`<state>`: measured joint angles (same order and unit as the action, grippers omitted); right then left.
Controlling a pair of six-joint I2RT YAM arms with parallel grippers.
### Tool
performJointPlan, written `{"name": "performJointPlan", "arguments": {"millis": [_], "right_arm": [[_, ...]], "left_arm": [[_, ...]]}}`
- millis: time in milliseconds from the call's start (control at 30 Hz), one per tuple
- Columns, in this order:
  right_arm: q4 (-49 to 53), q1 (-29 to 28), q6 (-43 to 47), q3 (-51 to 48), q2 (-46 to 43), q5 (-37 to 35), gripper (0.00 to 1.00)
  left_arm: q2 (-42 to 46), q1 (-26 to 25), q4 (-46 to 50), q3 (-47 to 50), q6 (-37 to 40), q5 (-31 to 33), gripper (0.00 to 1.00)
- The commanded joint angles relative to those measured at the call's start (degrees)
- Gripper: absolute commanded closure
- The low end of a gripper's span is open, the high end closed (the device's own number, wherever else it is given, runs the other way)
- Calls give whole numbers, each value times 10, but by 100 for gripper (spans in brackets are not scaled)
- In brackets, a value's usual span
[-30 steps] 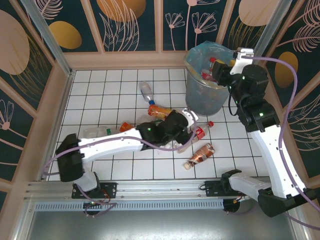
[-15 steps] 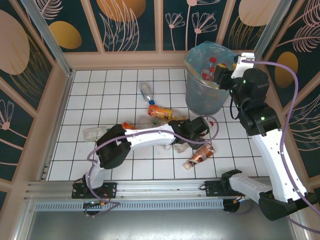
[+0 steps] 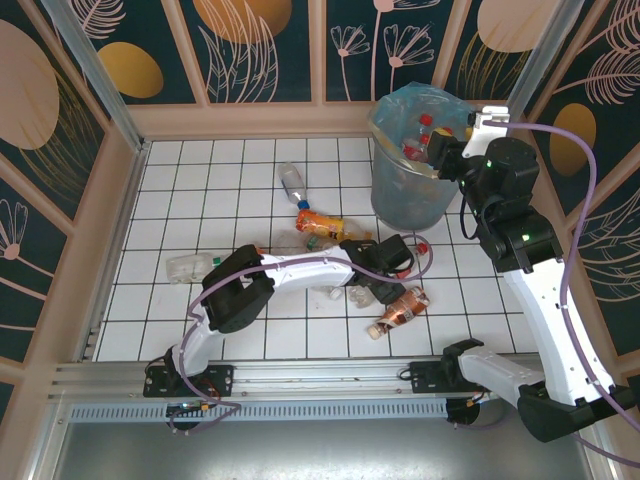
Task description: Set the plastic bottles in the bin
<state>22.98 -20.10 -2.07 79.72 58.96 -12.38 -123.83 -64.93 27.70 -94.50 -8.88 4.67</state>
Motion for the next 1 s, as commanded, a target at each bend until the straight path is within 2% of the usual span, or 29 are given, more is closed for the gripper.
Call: {"name": "performJointPlan", "arguments": {"millis": [0, 167, 433, 600, 767, 967], "right_arm": [[-1, -3, -4, -2, -11, 0, 44], [4, -2, -4, -1, -11, 2, 44], [2, -3, -15, -6, -11, 6, 44], [-1, -3, -22, -4, -7, 14, 44], [-3, -3, -27, 3, 1, 36, 44], [-13, -4, -34, 4, 10, 97, 44]], "left_arm": [[-24, 5, 14, -1, -3, -16, 20], [-33, 8, 18, 5, 1, -30, 24], [-6, 9, 5, 29, 0, -44, 43], [49, 11, -8, 41, 1, -11, 50], [122, 13, -18, 48, 12, 32, 51], [212, 14, -39, 65, 22, 92, 52]]}}
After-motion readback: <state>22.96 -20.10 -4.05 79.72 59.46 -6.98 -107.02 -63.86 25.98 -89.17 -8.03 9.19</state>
